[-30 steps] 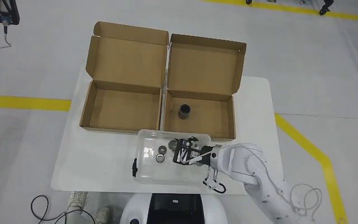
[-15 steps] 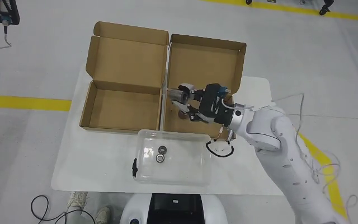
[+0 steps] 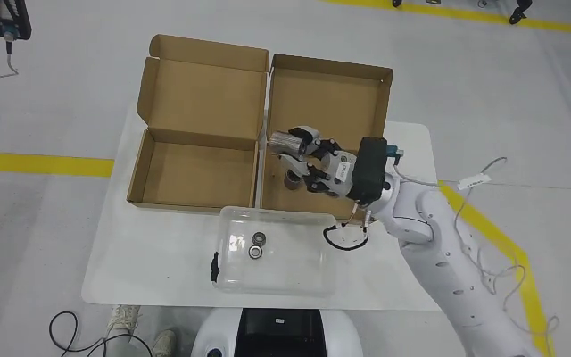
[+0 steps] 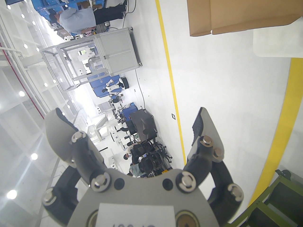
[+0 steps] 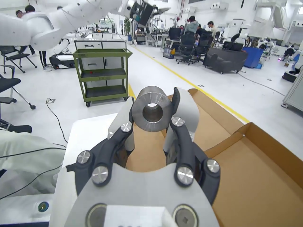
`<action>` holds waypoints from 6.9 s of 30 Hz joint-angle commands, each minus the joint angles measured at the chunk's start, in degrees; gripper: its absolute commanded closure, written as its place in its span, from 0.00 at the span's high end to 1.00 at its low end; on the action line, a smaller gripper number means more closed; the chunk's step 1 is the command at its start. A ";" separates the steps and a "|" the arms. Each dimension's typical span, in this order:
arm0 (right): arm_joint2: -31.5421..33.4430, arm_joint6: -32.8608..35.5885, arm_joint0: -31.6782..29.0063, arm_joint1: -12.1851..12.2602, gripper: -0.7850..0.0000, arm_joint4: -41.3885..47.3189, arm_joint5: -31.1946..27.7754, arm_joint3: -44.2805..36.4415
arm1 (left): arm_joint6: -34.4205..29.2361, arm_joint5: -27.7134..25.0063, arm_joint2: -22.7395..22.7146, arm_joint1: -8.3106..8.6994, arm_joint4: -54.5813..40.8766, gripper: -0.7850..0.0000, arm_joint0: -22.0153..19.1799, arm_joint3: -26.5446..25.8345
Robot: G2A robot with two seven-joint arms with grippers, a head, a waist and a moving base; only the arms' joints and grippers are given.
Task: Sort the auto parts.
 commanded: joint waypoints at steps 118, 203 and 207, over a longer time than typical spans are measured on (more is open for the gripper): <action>-5.01 58.59 4.63 -2.48 0.75 -6.50 22.82 -0.20 | 0.00 0.00 0.00 0.00 0.00 1.00 0.00 0.00; -25.55 40.89 0.28 -6.11 0.58 -14.56 16.30 14.00 | 0.00 0.00 0.00 0.00 0.00 1.00 0.00 0.00; -25.58 40.33 0.56 -6.53 0.51 -13.56 17.11 15.02 | 0.00 0.00 0.00 0.00 0.00 1.00 0.00 0.00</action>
